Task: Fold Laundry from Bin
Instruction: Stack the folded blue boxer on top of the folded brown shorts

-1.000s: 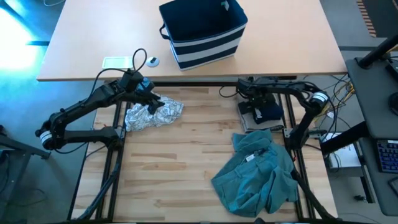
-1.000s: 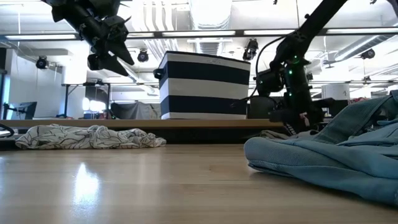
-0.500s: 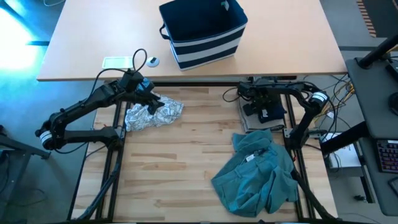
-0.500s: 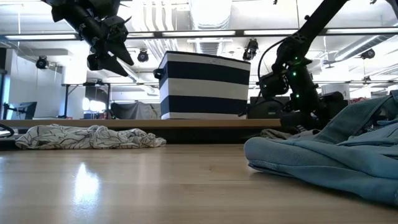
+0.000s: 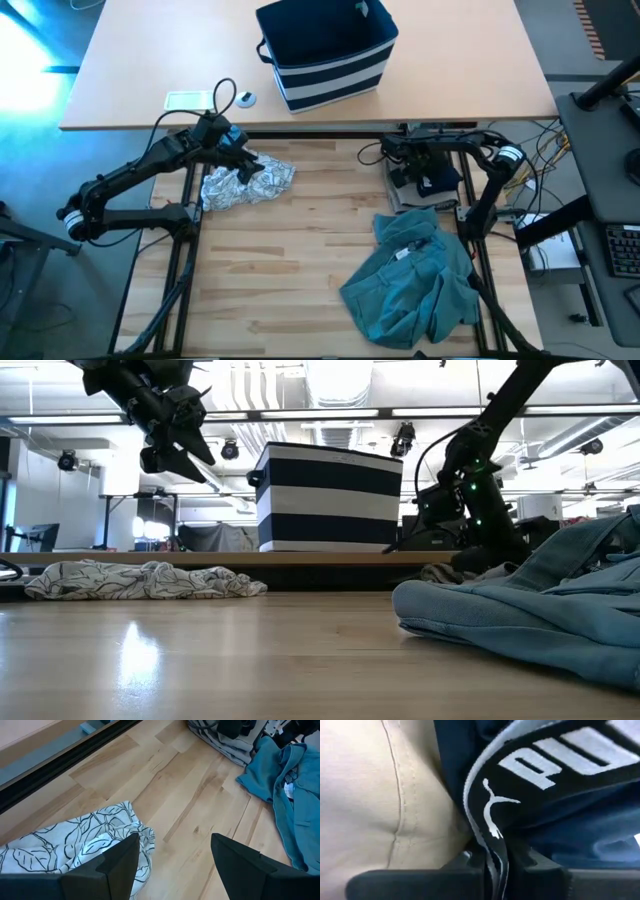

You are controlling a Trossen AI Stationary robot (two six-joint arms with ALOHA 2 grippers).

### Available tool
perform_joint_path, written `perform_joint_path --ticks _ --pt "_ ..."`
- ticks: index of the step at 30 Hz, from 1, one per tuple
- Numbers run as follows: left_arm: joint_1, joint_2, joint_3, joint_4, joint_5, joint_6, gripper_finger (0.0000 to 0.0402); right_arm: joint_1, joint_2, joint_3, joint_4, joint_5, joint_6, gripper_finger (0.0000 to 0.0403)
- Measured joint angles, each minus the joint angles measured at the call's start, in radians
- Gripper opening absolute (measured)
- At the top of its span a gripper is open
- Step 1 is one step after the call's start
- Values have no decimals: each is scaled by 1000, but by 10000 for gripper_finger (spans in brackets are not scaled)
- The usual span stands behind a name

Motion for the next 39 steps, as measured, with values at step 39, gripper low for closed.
perform_joint_path --ticks 39 --pt "0 -25 0 -23 1 0 230 0 -152 114 30 -294 -52 135"
